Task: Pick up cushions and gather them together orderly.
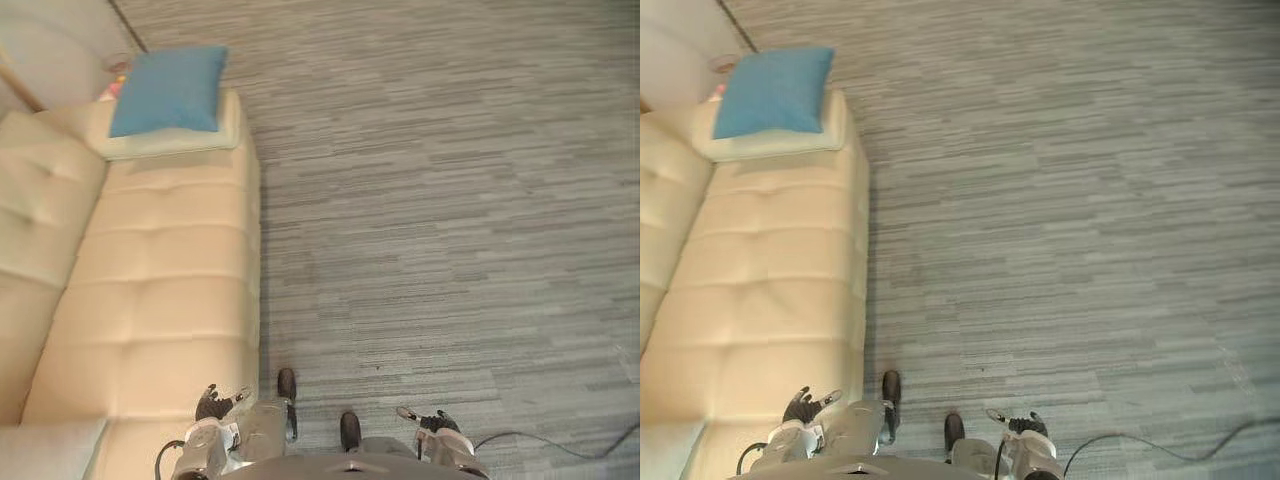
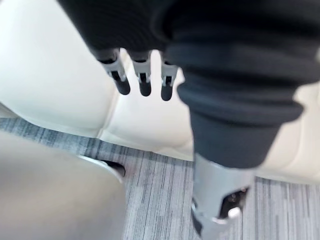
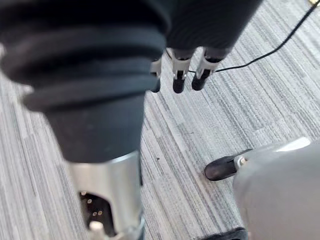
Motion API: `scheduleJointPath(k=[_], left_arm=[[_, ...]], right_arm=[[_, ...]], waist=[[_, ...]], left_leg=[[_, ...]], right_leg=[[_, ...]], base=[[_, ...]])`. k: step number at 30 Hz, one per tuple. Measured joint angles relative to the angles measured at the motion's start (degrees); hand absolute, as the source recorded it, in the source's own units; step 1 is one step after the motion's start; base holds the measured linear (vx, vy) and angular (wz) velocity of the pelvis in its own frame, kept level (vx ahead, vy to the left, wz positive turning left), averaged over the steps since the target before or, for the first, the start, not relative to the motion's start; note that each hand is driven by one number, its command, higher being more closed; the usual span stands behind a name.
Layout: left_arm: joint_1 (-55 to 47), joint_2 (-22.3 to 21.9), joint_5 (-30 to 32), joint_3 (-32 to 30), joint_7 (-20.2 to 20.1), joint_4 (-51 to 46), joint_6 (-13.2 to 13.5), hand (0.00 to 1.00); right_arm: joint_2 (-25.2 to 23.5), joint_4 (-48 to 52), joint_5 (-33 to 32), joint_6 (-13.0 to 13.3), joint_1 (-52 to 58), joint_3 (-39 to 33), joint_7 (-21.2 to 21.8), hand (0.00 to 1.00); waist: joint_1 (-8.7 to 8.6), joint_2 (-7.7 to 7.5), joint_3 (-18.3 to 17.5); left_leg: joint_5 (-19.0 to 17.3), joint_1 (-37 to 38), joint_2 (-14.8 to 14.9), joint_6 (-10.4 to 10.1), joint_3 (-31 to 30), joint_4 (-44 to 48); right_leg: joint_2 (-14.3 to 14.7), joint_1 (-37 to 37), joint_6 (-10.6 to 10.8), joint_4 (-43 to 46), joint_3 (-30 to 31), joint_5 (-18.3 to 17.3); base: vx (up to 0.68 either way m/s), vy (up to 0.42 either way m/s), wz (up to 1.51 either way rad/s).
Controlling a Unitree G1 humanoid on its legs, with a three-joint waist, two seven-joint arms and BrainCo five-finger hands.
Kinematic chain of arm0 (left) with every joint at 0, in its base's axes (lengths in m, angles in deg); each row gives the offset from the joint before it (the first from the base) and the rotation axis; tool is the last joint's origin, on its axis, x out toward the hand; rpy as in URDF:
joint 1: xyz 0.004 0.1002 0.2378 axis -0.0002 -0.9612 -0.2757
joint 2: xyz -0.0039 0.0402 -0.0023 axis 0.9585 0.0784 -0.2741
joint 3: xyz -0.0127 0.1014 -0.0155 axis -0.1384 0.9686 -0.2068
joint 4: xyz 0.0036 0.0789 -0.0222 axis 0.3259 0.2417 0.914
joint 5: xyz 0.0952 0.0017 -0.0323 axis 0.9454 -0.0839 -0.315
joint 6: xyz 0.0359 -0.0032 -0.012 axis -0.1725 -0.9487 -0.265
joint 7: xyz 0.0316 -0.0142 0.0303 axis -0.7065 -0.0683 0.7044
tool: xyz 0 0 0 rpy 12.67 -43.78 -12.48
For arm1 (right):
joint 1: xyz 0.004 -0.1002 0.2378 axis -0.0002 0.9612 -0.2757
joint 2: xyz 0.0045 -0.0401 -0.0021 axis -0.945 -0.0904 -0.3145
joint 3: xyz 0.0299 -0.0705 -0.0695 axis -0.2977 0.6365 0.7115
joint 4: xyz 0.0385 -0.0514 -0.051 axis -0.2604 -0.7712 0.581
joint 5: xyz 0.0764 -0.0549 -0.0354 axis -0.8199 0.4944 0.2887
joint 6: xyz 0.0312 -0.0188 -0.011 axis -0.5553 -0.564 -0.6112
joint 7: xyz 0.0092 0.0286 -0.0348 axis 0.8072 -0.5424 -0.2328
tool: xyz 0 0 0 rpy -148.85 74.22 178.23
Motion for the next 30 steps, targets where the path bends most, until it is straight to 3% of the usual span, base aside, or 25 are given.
scheduleJointPath(k=[1, 3, 4, 5, 6, 7, 8, 9, 10, 11, 13, 14, 15, 16, 17, 18, 19, 20, 21, 23, 25, 26, 27, 28, 30], left_arm=[[-0.02, 0.42, -0.02, -0.01, 0.00, -0.02, 0.11, 0.00], [-0.04, 1.43, -0.10, -0.02, 0.06, 0.09, 0.11, 0.00], [-0.21, 1.62, -0.10, -0.02, 0.33, 0.12, 0.11, 0.00], [-0.71, 1.99, -0.10, 0.43, 0.75, 0.42, -0.01, 0.00], [-0.75, 2.31, -0.08, 0.84, 0.81, 0.70, -0.05, 0.00], [-0.76, 2.77, -0.10, 1.76, 0.87, 1.01, -0.12, 0.00], [-0.86, 2.93, -0.11, 2.41, 0.91, 1.22, -0.27, 0.00], [-0.85, 3.09, -0.11, 2.54, 0.93, 1.24, -0.35, 0.00], [-0.62, 3.04, -0.19, 2.90, 1.02, 1.23, -0.49, 0.00], [-0.64, 3.01, -0.34, 2.90, 1.07, 1.24, -0.51, 0.00], [-0.26, 3.10, -0.36, 2.90, 1.06, 1.24, -0.56, 0.00], [0.11, 3.05, -0.31, 2.92, 1.05, 1.24, -0.59, 0.00], [0.15, 3.01, -0.28, 2.95, 1.04, 1.25, -0.61, 0.00], [-0.09, 3.06, -0.23, 2.96, 1.02, 1.29, -0.63, 0.00], [-0.29, 3.13, -0.11, 2.93, 1.01, 1.29, -0.64, 0.00], [-0.27, 3.20, -0.02, 2.83, 0.84, 1.80, -0.67, 0.00], [0.30, 2.49, -0.01, 2.77, 0.77, 2.65, -0.67, 0.00], [0.83, 1.28, -0.01, 2.70, 0.69, 3.31, -0.72, 0.00], [0.99, 0.90, -0.01, 2.68, 0.72, 3.39, -0.69, 0.00], [0.65, -0.28, -0.02, 1.54, 0.69, 3.80, -0.73, 0.00], [0.73, -0.45, 0.02, 0.73, 0.62, 3.03, -0.75, 0.00], [0.73, -0.49, 0.02, 0.53, 0.59, 2.75, -0.74, 0.00], [0.72, -0.32, 0.00, 0.53, 0.57, 2.24, -0.73, 0.00], [0.74, 0.03, 0.00, 0.57, 0.50, 2.18, -0.73, 0.00], [0.71, 0.55, 0.01, 0.86, 0.38, 2.02, -0.84, 0.00]], right_arm=[[-0.55, -0.01, 0.01, 0.01, 0.46, 0.01, 0.03, 0.00], [-1.62, -0.04, 0.02, 0.00, 1.71, -0.04, 0.17, 0.00], [-1.58, -0.06, 0.06, 0.00, 1.43, 0.01, 0.47, 0.00], [-1.62, 0.15, 0.11, 0.13, 0.96, -0.01, 0.56, 0.00], [-1.76, 0.54, 0.05, 0.25, 0.97, -0.03, 0.63, 0.00], [-1.82, 1.46, 0.13, 0.60, 0.95, 0.03, 0.62, 0.00], [-1.62, 2.09, 0.23, 0.78, 0.77, 0.44, 0.65, 0.00], [-1.47, 2.06, 0.23, 0.79, 0.58, 0.52, 0.65, 0.00], [-1.07, 1.95, 0.22, 0.75, -0.16, 0.63, 0.66, 0.00], [-0.99, 2.03, 0.21, 0.79, -0.82, 0.62, 0.66, 0.00], [-0.98, 2.12, 0.21, 0.80, -1.56, 0.69, 0.69, 0.00], [-0.95, 2.52, 0.10, 0.93, -1.87, 0.70, 0.71, 0.00], [-0.94, 2.64, 0.10, 0.94, -1.95, 0.73, 0.67, 0.00], [-1.02, 3.14, 0.12, 0.84, -1.78, 1.10, 0.65, 0.00], [-1.13, 3.20, 0.13, 0.75, -1.37, 1.46, 0.66, 0.00], [-1.12, 3.20, 0.11, 0.74, -0.32, 1.48, 0.63, 0.00], [-0.63, 3.20, 0.10, 0.72, -0.47, 1.04, 0.64, 0.00], [0.30, 3.14, 0.16, 0.71, -1.17, 0.07, 0.55, 0.00], [0.43, 3.19, 0.20, 0.73, -1.33, -0.34, 0.53, 0.00], [0.07, 3.18, 0.14, 0.69, -1.11, -3.19, 0.53, 0.00], [-0.21, 4.25, 0.09, 0.71, 0.46, -2.41, 0.53, 0.00], [-0.27, 4.30, 0.04, 0.74, 0.75, -2.26, 0.52, 0.00], [-0.40, 4.21, 0.02, 0.70, 0.88, -2.17, 0.52, 0.00], [-0.71, 4.06, 0.03, 0.62, 1.03, -2.02, 0.51, 0.00], [-1.34, 3.94, -0.11, 0.55, 1.24, -1.77, 0.39, 0.00]], waist=[[0.00, -1.32, -0.39], [0.67, -3.99, -1.64], [0.76, -4.25, -1.56], [-0.04, -4.21, -1.56], [-0.53, -4.21, -1.56], [-1.42, -4.16, -1.36], [-1.47, -3.83, -1.19], [-1.46, -3.67, -1.09], [-2.09, -2.66, -0.57], [-2.71, -2.20, -0.39], [-3.05, -2.16, -0.21], [-3.44, -2.14, -0.09], [-3.66, -2.23, -0.03], [-4.23, -3.08, 0.20], [-4.58, -3.91, 0.06], [-5.13, -5.49, 0.04], [-5.28, -4.31, 0.49], [-5.06, -2.22, 0.64], [-5.09, -1.76, 0.90], [-5.26, -0.78, 1.06], [-5.37, -0.74, 1.05], [-5.31, -0.64, 1.09], [-4.91, -0.33, 1.20], [-4.40, -0.37, 1.22], [-3.66, -0.90, 1.56]], left_leg=[[-1.05, -0.15, -0.77, 1.26, 1.43, 1.72], [-4.61, 1.21, -2.92, 2.45, 4.75, 3.16], [-6.59, 3.07, -3.35, 3.33, 6.36, 3.86], [-8.92, 6.30, -4.02, 4.86, 7.10, 4.98], [-9.86, 7.50, -4.28, 5.06, 7.09, 5.17], [-11.39, 10.32, -4.54, 5.62, 6.95, 4.96], [-12.51, 15.02, -4.62, 5.79, 6.99, 2.78], [-12.53, 16.77, -4.56, 5.83, 7.06, 1.52], [-12.50, 21.13, -3.79, 5.79, 7.07, -1.94], [-12.45, 23.21, -2.65, 5.71, 7.07, -3.67], [-12.44, 24.88, -1.31, 5.69, 6.97, -4.72], [-12.44, 26.64, -0.14, 5.69, 6.67, -5.84], [-12.42, 27.53, 0.12, 5.66, 6.58, -6.38], [-12.37, 29.01, -0.03, 5.28, 6.01, -6.83], [-12.21, 29.59, -0.56, 3.77, 5.26, -6.90], [-13.59, 32.17, -0.99, 0.42, 1.83, -6.59], [-13.93, 32.54, -0.15, -0.09, 0.97, -5.96], [-12.88, 31.81, 1.67, -0.76, -0.07, -4.04], [-11.97, 31.48, 1.75, -1.01, -1.33, -2.58], [-6.58, 29.25, 3.32, -3.14, -4.52, 7.47], [1.53, 23.50, 4.35, -6.06, -7.18, 22.18], [1.24, 21.69, 4.72, -6.51, -7.20, 26.40], [-1.46, 16.42, 6.85, -6.09, -4.71, 38.03], [-3.94, 13.61, 8.36, -4.61, -1.96, 42.27], [-7.63, 8.87, 8.93, -3.24, 2.58, 43.13]], right_leg=[[-1.19, -1.45, 1.45, 3.92, 0.85, -2.96], [-4.03, -5.56, 6.66, 15.25, 1.35, -7.91], [-4.55, -7.93, 9.85, 23.31, 1.52, -8.77], [-5.43, -10.41, 15.52, 33.93, 0.44, -7.84], [-5.99, -11.05, 17.34, 37.32, -0.41, -7.02], [-7.75, -12.33, 17.18, 43.45, -3.59, -6.49], [-11.09, -14.23, 12.51, 49.01, -10.85, -8.08], [-11.90, -14.69, 10.84, 49.28, -12.81, -9.07], [-12.88, -16.06, 7.46, 47.18, -18.14, -11.02], [-12.47, -17.92, 5.75, 42.82, -21.66, -11.80], [-11.17, -21.22, 4.25, 35.25, -23.89, -10.93], [-9.13, -23.85, 4.12, 24.92, -23.36, -6.02], [-8.34, -24.48, 4.26, 20.50, -22.30, -3.35], [-7.66, -24.60, 4.80, 10.81, -19.84, 3.08], [-7.68, -24.13, 5.10, 6.39, -18.56, 6.06], [-8.57, -22.96, 3.60, 3.21, -15.47, 19.12], [-7.84, -23.21, 2.38, 5.38, -15.71, 18.90], [-6.89, -24.34, 1.88, 9.38, -16.25, 15.14], [-6.79, -24.74, 1.71, 11.76, -16.60, 13.12], [-6.72, -22.60, 0.25, 17.60, -18.67, 6.76], [-6.67, -17.71, -0.01, 16.38, -20.24, 3.46], [-6.51, -16.25, -0.02, 15.81, -20.56, 2.95], [-5.48, -11.99, -0.71, 13.68, -21.14, 1.22], [-5.04, -9.14, -0.73, 12.28, -21.30, 0.63], [-5.25, -4.34, -0.10, 9.47, -21.68, 0.07]], base=[[0.32, 0.222, -0.38], [0.38, 0.212, -0.49], [0.51, 0.221, -0.59], [0.42, 0.162, -0.38], [0.53, 0.146, -0.07], [0.46, 0.057, 0.03], [0.46, 0.034, -0.04], [0.47, -0.001, -0.13], [0.48, -0.036, -0.05], [0.47, -0.057, -0.03], [0.51, -0.136, 0.00], [0.58, -0.204, 0.06], [0.52, -0.205, 0.20], [0.34, -0.151, 0.28], [0.59, -0.292, 0.57], [0.59, -0.308, 0.51], [0.57, -0.301, 0.36], [0.40, -0.226, 0.05], [0.49, -0.275, 0.06], [0.49, -0.270, 0.29], [0.46, -0.228, 0.42], [0.48, -0.194, 0.34], [0.37, -0.122, 0.21], [0.41, -0.105, 0.14], [0.31, -0.012, 0.07]])
